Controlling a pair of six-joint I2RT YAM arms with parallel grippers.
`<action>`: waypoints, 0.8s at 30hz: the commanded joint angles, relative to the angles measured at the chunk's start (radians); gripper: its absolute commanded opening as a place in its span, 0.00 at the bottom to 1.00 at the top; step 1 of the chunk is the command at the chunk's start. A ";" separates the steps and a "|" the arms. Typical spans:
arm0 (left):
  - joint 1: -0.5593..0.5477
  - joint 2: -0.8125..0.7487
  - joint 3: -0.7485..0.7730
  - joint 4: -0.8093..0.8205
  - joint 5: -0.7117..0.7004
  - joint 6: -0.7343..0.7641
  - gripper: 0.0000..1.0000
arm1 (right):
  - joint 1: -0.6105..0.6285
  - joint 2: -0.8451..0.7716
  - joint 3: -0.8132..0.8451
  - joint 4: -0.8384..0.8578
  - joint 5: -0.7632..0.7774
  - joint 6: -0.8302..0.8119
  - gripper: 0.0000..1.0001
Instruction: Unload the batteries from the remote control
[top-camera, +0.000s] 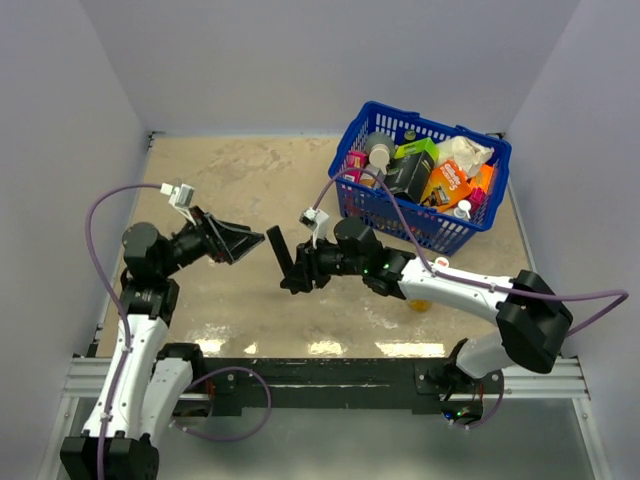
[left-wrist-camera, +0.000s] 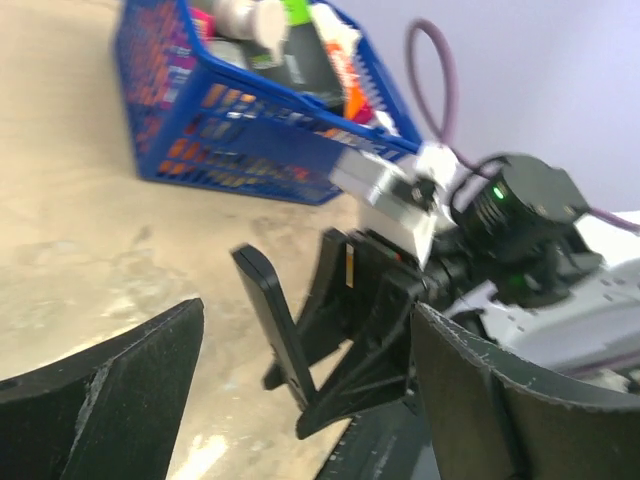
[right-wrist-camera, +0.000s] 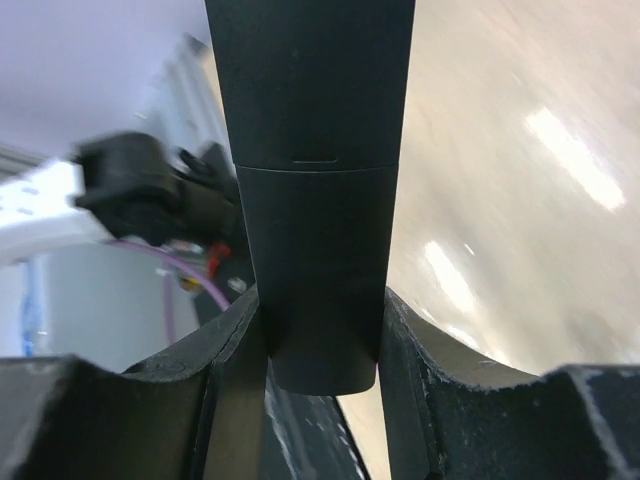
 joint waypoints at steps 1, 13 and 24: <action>0.002 0.085 0.171 -0.506 -0.196 0.369 0.87 | 0.001 -0.039 0.008 -0.247 0.160 -0.099 0.09; -0.257 0.230 0.159 -0.502 -0.347 0.418 0.89 | 0.025 -0.055 0.039 -0.431 0.248 -0.142 0.09; -0.306 0.365 0.115 -0.334 -0.332 0.369 0.83 | 0.062 -0.049 0.051 -0.429 0.231 -0.116 0.09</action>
